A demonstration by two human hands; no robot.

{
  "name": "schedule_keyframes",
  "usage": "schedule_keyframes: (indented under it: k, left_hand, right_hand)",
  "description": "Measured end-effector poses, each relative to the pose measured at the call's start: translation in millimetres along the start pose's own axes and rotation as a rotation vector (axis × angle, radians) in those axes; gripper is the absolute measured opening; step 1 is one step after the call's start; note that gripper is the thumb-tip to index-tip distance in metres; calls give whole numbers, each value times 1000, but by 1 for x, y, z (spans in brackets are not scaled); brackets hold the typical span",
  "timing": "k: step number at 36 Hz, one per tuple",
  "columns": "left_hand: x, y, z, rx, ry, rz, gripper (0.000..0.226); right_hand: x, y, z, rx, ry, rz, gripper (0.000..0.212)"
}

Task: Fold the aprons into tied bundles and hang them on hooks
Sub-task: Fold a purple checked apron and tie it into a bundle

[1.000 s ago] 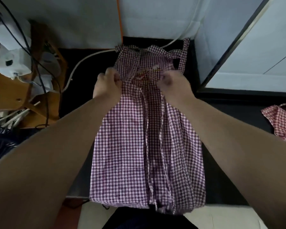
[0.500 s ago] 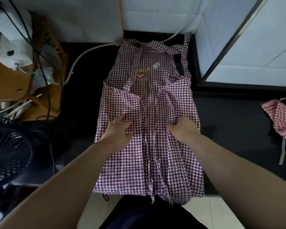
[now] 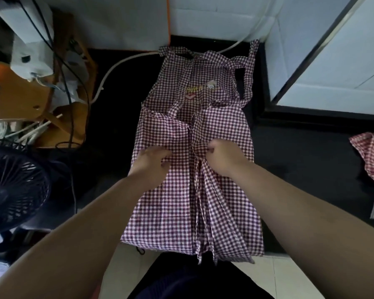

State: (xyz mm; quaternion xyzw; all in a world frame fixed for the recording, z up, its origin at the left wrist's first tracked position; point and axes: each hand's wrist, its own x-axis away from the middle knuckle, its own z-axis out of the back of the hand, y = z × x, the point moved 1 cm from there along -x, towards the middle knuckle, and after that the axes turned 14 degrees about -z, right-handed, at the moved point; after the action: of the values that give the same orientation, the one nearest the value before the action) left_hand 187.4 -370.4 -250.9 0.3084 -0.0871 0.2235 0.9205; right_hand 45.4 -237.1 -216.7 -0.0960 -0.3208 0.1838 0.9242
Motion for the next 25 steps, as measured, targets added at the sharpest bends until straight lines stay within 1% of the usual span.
schedule_keyframes:
  k: [2, 3, 4, 6, 7, 8, 9, 12, 16, 18, 20, 22, 23, 24, 25]
  left_hand:
    - [2, 2, 0, -78, 7, 72, 45]
    - [3, 2, 1, -111, -1, 102, 48]
    - [2, 2, 0, -128, -18, 128, 53]
    - [2, -1, -2, -128, -74, 168, 64]
    - [0, -2, -3, -126, -111, 175, 70]
    - [0, -3, -4, -125, -144, 170, 76]
    - [-3, -4, -4, -127, -172, 156, 81]
    - [-13, -10, -1, -163, -229, 121, 91]
    - [-40, -16, 13, -205, -257, 119, 93]
    - [-56, -17, 22, -224, -256, 132, 91]
    - [-72, -16, 31, -251, -232, 166, 88]
    - [-82, -13, 35, -312, -161, 204, 83]
    - [-85, -12, 35, -361, -102, 225, 80]
    - [-85, -10, 36, -409, -32, 248, 77]
    - [-82, -8, 34, -444, 42, 267, 73]
  right_hand:
    - [-3, 14, 7, -104, 176, -81, 28]
    - [-5, 21, 10, -111, 199, -140, 33]
    - [-7, 28, 12, -75, 157, -204, 45]
    - [-9, 38, 11, 36, -62, -294, 79]
    - [-10, 40, 10, 73, -156, -300, 91]
    - [-9, 42, 6, 117, -213, -286, 97]
    - [-12, 44, 2, 162, -235, -267, 99]
    - [-22, 43, -5, 256, -184, -234, 95]
    - [-47, 35, 6, 256, -112, -206, 89]
    - [-60, 30, 14, 282, -4, -183, 87]
    - [-69, 22, 17, 309, 146, -171, 84]
    - [-67, 15, 17, 321, 313, -160, 71]
    - [-65, 13, 16, 306, 346, -146, 60]
    - [-61, 12, 14, 260, 324, -126, 45]
    - [-56, 13, 10, 196, 253, -112, 33]
